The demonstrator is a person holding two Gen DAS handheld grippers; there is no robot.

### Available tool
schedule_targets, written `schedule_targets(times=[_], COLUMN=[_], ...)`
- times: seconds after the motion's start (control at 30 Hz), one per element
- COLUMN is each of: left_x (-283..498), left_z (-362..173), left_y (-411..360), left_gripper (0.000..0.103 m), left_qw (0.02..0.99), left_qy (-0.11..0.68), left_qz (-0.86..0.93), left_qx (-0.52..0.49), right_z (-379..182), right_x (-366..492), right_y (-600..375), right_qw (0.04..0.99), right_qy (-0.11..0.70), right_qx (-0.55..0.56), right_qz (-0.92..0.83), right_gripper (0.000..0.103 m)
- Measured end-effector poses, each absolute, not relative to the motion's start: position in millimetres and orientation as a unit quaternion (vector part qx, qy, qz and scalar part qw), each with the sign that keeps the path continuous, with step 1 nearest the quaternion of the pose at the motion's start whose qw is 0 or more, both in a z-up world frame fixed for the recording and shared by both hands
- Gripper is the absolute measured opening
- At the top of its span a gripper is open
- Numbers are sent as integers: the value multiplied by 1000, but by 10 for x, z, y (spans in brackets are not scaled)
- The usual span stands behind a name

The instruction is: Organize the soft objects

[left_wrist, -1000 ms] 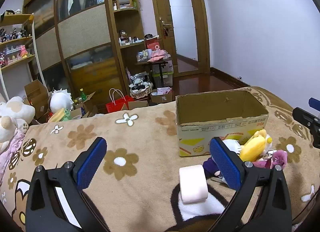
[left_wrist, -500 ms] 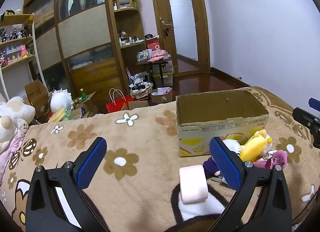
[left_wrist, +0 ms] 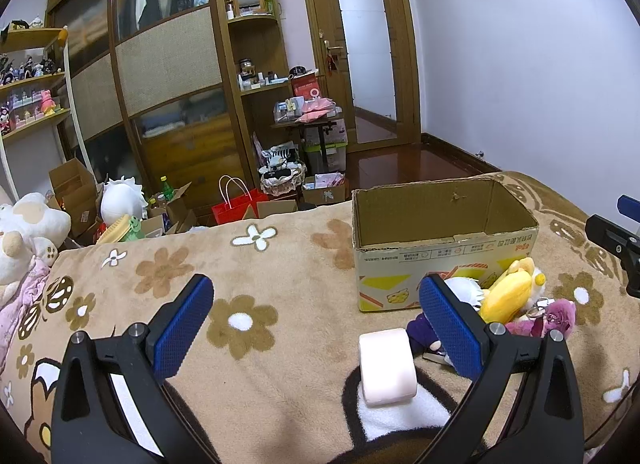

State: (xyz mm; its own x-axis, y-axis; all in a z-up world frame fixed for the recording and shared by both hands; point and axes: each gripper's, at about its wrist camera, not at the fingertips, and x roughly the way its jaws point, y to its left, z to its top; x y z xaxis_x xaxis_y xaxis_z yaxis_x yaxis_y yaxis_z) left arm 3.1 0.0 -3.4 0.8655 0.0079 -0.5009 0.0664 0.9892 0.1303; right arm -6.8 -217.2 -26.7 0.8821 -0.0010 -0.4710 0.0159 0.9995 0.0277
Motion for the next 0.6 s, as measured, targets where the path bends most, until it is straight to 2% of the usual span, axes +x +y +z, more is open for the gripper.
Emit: schedule_targets(times=[0.6], left_x=[34], left_z=[-31], left_y=[0], left_gripper=[102], left_qw=[963], left_qy=[260], left_qz=[-15], left_qx=[73], right_z=[-259], right_x=[-84], right_y=[-2174], right_qw=[970], right_qy=[243], right_qx=[15], right_qz=[-3], right_gripper=[103])
